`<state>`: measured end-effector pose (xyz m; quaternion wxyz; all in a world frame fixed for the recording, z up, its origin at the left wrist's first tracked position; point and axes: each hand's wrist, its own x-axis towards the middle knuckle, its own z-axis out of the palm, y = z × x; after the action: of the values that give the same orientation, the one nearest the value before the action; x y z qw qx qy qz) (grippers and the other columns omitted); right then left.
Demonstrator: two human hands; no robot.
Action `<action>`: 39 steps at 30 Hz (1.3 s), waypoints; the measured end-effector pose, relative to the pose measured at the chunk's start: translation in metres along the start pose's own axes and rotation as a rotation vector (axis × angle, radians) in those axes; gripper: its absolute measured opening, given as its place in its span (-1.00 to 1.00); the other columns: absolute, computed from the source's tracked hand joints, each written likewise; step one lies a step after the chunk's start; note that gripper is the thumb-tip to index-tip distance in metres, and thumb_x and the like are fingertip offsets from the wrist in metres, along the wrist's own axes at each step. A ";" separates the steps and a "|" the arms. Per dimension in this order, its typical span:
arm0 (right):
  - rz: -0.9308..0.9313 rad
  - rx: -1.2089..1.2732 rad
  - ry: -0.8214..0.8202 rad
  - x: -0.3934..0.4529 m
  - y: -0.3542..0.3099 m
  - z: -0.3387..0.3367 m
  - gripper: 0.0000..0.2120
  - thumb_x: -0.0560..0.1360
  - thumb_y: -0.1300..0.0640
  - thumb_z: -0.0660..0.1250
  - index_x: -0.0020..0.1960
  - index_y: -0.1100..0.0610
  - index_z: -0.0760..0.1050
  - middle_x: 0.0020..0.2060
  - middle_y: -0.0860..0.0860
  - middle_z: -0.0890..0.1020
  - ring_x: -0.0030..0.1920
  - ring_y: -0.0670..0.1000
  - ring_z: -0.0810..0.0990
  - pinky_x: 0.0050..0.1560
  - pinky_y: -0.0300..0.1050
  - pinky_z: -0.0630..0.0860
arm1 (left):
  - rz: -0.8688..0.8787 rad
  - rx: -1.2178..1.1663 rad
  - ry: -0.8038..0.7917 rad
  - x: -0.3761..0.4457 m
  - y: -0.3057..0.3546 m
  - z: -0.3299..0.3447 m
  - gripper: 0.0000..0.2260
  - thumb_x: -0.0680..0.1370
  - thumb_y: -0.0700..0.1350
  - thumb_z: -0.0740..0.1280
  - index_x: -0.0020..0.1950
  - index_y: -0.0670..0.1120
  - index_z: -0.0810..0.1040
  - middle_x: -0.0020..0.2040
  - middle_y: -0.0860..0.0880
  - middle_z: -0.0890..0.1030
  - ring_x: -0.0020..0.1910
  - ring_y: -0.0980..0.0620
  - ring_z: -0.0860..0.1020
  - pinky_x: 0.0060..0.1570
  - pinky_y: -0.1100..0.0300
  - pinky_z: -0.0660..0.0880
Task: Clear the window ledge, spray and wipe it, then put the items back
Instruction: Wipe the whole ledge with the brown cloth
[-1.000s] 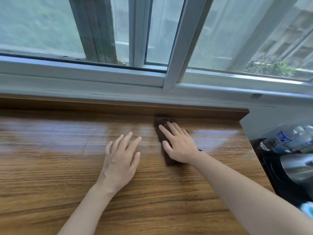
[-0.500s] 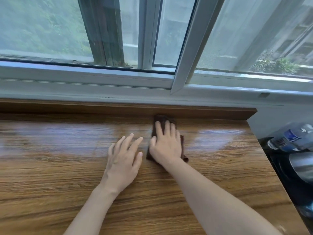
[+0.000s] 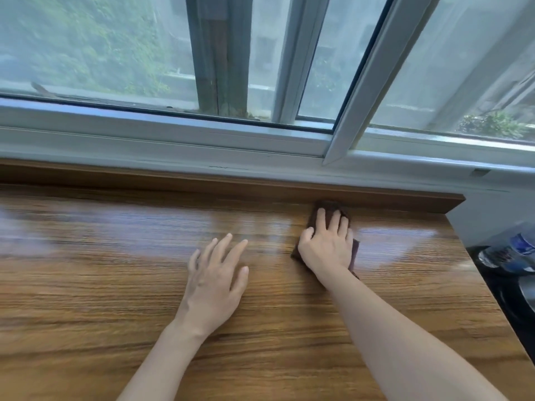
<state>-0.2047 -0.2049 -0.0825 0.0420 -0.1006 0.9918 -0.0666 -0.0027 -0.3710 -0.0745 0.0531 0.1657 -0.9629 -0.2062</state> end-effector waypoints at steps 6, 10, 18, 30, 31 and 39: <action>-0.523 0.002 -0.065 -0.039 -0.078 0.015 -0.37 0.60 -0.13 0.00 0.66 -0.06 0.12 0.65 0.12 0.18 0.64 0.18 0.07 0.63 0.15 0.00 | -0.029 0.050 0.024 -0.009 -0.006 -0.013 -0.49 0.64 0.19 -0.02 0.57 0.14 0.31 0.60 -0.01 0.32 0.59 -0.06 0.24 0.54 -0.15 0.17; -0.563 -0.007 -0.079 -0.027 -0.048 0.010 -0.34 0.59 -0.22 -0.02 0.67 -0.10 0.07 0.66 0.10 0.15 0.66 0.12 0.04 0.65 0.09 0.00 | -0.058 0.113 0.036 -0.013 -0.015 -0.023 -0.48 0.63 0.20 -0.02 0.57 0.14 0.31 0.60 -0.02 0.31 0.59 -0.07 0.24 0.54 -0.16 0.18; -0.224 -0.005 -0.013 -0.028 -0.005 0.006 -0.29 0.58 -0.21 -0.05 0.67 0.03 0.06 0.64 0.24 0.15 0.63 0.27 0.07 0.62 0.19 0.02 | -0.105 0.267 -0.017 -0.033 -0.022 -0.031 -0.42 0.60 0.33 0.04 0.56 0.14 0.35 0.58 -0.06 0.35 0.57 -0.15 0.28 0.52 -0.26 0.19; -0.405 -0.044 0.000 -0.038 -0.072 0.017 -0.35 0.54 -0.18 -0.01 0.61 -0.02 0.20 0.55 0.19 0.33 0.54 0.25 0.22 0.53 0.20 0.18 | -0.090 0.261 -0.038 -0.042 -0.049 -0.041 -0.26 0.56 0.44 -0.32 0.64 0.18 0.16 0.67 0.01 0.12 0.65 -0.06 0.03 0.60 -0.17 -0.04; -0.434 -0.038 0.002 -0.044 -0.090 0.020 -0.35 0.54 -0.17 0.00 0.60 -0.02 0.22 0.55 0.19 0.34 0.54 0.25 0.23 0.53 0.20 0.18 | -0.079 0.262 -0.038 -0.040 -0.054 -0.044 -0.23 0.55 0.44 -0.37 0.64 0.19 0.14 0.67 0.01 0.11 0.65 -0.06 0.02 0.60 -0.17 -0.05; -0.588 0.010 -0.058 -0.078 -0.188 0.037 -0.35 0.58 -0.17 -0.02 0.65 -0.04 0.14 0.63 0.15 0.22 0.63 0.19 0.10 0.62 0.17 0.05 | 0.030 0.266 -0.081 -0.029 -0.126 -0.085 -0.30 0.60 0.42 -0.27 0.64 0.17 0.17 0.67 0.00 0.14 0.66 -0.05 0.03 0.61 -0.16 -0.05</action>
<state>-0.0885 -0.3758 -0.0871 0.0499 -0.3851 0.9183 -0.0777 0.0763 -0.5020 -0.0510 -0.0053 0.1485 -0.9855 -0.0822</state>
